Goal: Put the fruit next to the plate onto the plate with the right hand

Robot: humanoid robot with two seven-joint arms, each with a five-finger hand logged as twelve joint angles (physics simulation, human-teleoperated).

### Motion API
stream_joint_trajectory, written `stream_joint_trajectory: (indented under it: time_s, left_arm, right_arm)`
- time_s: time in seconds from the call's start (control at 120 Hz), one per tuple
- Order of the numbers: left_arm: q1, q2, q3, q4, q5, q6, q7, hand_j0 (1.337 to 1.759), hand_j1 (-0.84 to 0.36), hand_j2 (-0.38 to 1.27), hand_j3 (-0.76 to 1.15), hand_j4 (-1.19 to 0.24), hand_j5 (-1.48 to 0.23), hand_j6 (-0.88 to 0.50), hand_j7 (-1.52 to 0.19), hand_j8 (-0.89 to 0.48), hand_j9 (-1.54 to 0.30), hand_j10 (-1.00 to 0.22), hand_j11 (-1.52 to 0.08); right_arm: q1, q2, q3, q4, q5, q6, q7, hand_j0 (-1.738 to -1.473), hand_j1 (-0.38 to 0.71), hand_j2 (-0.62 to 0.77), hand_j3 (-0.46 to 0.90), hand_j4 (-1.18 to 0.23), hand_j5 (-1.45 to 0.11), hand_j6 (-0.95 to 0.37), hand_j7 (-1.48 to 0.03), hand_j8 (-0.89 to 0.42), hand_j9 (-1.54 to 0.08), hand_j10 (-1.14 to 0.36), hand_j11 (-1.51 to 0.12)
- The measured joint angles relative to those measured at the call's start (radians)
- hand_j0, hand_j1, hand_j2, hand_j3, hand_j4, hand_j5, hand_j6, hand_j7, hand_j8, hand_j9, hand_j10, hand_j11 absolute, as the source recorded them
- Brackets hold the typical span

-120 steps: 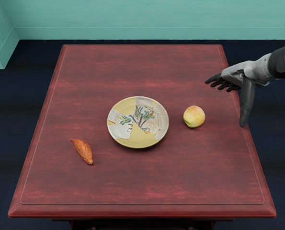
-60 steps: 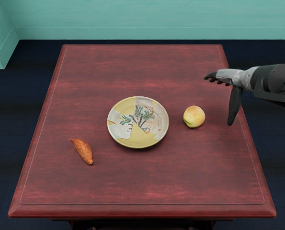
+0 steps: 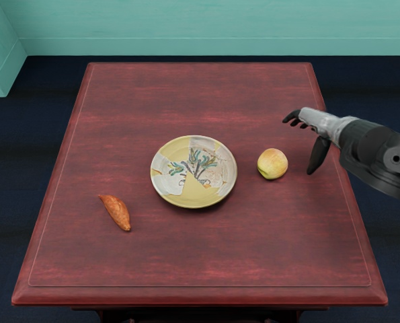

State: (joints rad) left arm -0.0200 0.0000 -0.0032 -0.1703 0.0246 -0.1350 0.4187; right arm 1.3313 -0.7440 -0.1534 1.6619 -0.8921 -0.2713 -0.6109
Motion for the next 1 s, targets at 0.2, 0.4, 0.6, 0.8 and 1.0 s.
stream_joint_trajectory:
  time_s: [0.2,0.4,0.6,0.8,1.0]
  left_arm:
    - [0.0,0.0,0.0,0.0,0.0,0.0,0.0,1.658,0.34,0.0,0.0,-0.01,-0.01,-0.01,-0.01,-0.01,-0.01,-0.01,-0.01]
    - [0.0,0.0,0.0,0.0,0.0,0.0,0.0,1.658,0.34,0.0,0.0,-0.01,-0.01,-0.01,-0.01,-0.01,-0.01,-0.01,-0.01]
    - [0.0,0.0,0.0,0.0,0.0,0.0,0.0,1.658,0.34,0.0,0.0,-0.01,-0.01,-0.01,-0.01,-0.01,-0.01,-0.01,-0.01]
    - [0.0,0.0,0.0,0.0,0.0,0.0,0.0,1.658,0.34,0.0,0.0,-0.01,-0.01,-0.01,-0.01,-0.01,-0.01,-0.01,-0.01]
    - [0.0,0.0,0.0,0.0,0.0,0.0,0.0,1.658,0.34,0.0,0.0,-0.01,-0.01,-0.01,-0.01,-0.01,-0.01,-0.01,-0.01]
  right_arm:
    - [-0.025,0.031,-0.001,0.002,-0.02,-0.034,0.0,-1.658,-0.06,-0.05,0.0,-0.24,-0.31,-0.25,-0.31,-0.25,-0.31,-0.24,-0.31]
    - [-0.036,0.05,-0.002,0.002,-0.035,-0.045,0.0,-1.658,-0.04,-0.05,0.0,-0.26,-0.34,-0.26,-0.33,-0.26,-0.33,-0.26,-0.33]
    - [-0.041,0.077,-0.003,0.001,-0.041,-0.05,0.0,-1.658,-0.03,-0.05,0.0,-0.27,-0.35,-0.27,-0.35,-0.27,-0.35,-0.27,-0.35]
    - [-0.043,0.099,-0.004,-0.002,-0.042,-0.051,0.0,-1.658,0.01,-0.06,0.0,-0.3,-0.39,-0.3,-0.39,-0.3,-0.39,-0.3,-0.39]
    - [-0.055,0.103,-0.029,-0.005,-0.065,-0.096,0.0,-1.658,0.02,-0.06,0.0,-0.31,-0.4,-0.31,-0.4,-0.31,-0.4,-0.31,-0.4]
